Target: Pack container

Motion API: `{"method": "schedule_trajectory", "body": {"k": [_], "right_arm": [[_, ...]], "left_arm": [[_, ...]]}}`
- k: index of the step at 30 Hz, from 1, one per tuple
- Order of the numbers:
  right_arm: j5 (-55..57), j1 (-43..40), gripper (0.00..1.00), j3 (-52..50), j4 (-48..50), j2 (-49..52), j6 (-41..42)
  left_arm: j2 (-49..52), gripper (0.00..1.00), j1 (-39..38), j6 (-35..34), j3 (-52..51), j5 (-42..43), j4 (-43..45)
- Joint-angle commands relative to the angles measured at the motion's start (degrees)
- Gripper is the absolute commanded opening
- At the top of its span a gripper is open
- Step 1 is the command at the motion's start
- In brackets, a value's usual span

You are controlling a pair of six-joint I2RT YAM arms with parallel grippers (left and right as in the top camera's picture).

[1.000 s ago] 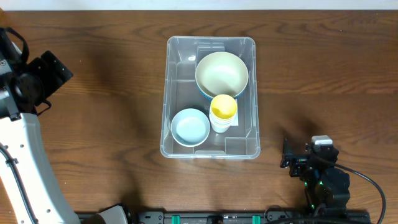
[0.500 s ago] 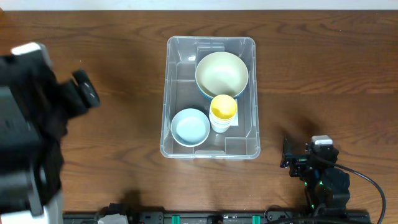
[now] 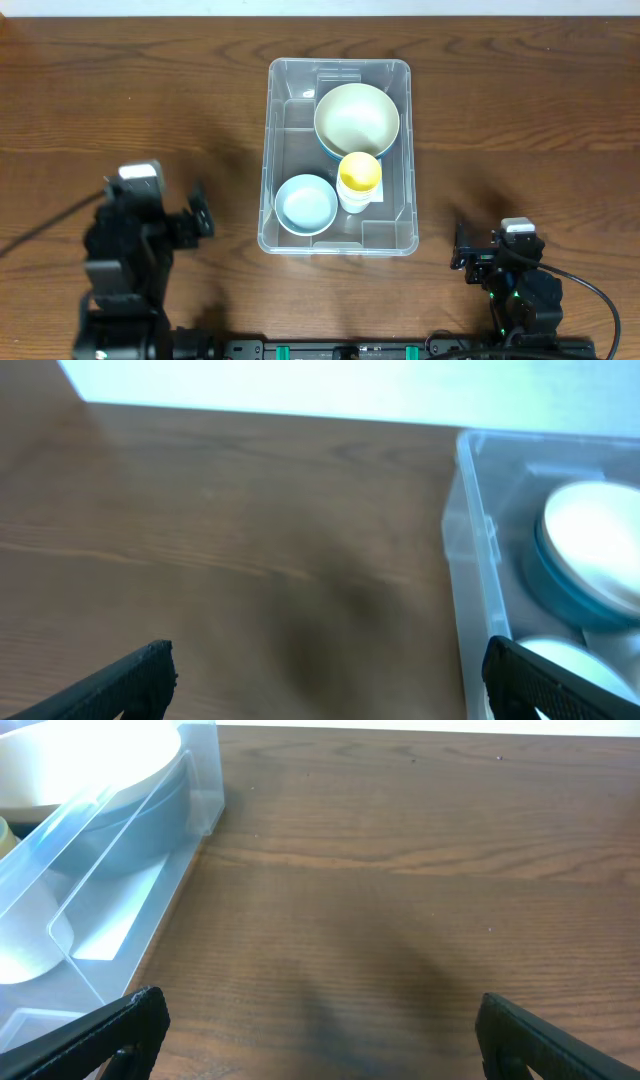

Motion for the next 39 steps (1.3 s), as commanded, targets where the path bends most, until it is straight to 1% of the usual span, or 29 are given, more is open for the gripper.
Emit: {"method": "schedule_trajectory", "body": {"k": [1,4,8,15,26,32,39], "right_arm": [[0.17,-0.48,0.99,-0.15,-0.04,-0.50,0.42],[0.15,-0.48,0.99,-0.15,-0.04,-0.50,0.42],[0.15,-0.48,0.99,-0.15,-0.04,-0.50,0.42],[0.15,-0.48,0.99,-0.15,-0.04,-0.50,0.42],[0.15,-0.48,0.99,-0.15,-0.04,-0.50,0.42],[0.15,-0.48,0.99,-0.15,-0.04,-0.50,0.42],[0.17,-0.48,0.99,-0.15,-0.04,-0.50,0.39]], "left_arm": [[-5.01,0.98,-0.28,0.74,-6.82,4.37,1.92],[-9.29,0.98,-0.42,0.70,-12.94,6.25,2.75],[-14.60,0.98,-0.66,-0.85,-18.91,6.45,3.37],[-22.16,0.98,-0.66,-1.42,-25.18,6.45,3.34],[-23.56,0.98,-0.92,-1.42,-29.90,6.43,3.32],[-26.80,0.98,-2.58,-1.42,-33.73,6.40,3.37],[-27.26,0.98,-2.91,-1.40,-33.68,6.38,3.58]]}}
